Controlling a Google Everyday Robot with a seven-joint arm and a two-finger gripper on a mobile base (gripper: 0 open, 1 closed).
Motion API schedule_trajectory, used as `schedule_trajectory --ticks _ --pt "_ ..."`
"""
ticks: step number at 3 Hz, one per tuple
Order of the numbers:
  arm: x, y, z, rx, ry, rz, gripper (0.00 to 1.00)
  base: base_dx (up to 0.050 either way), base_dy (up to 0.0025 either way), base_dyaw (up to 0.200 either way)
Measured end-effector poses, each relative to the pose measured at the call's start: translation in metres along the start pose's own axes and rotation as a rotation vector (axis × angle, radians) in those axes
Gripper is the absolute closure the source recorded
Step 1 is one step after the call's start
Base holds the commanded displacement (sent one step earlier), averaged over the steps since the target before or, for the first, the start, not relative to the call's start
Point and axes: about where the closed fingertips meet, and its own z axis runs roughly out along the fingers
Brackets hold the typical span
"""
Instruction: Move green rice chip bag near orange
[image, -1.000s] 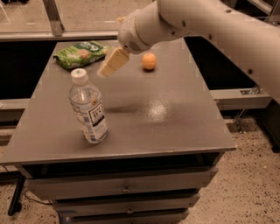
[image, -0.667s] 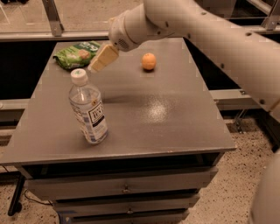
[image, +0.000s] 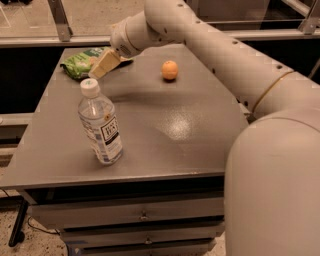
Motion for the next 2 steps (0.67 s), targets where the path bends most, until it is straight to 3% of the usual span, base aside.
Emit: schedule_trajectory --ticks 2 --pt "0.003 -0.018 0.050 -0.036 -0.050 0.001 0.00 0.000 0.00000 0.000"
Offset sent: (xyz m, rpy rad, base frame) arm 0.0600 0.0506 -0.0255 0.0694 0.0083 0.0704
